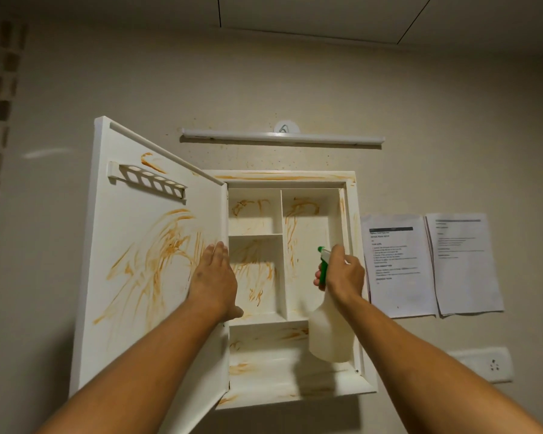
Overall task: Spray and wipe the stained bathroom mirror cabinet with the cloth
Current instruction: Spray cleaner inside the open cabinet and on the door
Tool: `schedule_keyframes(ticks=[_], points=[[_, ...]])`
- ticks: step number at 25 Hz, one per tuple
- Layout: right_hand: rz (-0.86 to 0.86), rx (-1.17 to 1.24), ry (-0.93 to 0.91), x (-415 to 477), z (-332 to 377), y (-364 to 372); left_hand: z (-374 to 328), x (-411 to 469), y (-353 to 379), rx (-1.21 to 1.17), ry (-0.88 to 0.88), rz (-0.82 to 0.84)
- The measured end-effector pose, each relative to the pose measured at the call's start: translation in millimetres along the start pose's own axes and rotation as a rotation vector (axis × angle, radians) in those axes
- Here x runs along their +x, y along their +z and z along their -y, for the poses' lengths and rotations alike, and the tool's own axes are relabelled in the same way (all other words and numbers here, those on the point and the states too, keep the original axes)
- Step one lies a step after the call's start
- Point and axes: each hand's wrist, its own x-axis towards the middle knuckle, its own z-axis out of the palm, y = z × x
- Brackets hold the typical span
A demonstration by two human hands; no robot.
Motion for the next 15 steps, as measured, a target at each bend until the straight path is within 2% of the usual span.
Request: schedule_keyframes(ticks=[3,9,12,15], points=[[0.097,-0.107,-0.025,-32,-18,23,-1,-8,2,0.014,0.018,0.023],[0.205,-0.020,0.066,-65,-38,46,-9,-21,7,0.078,0.041,0.041],[0.196,-0.140,0.080,-73,-59,36,-17,-26,10,0.094,0.067,0.053],[0.102,-0.067,0.118,-63,-79,0,-25,-31,12,0.086,0.077,0.055]])
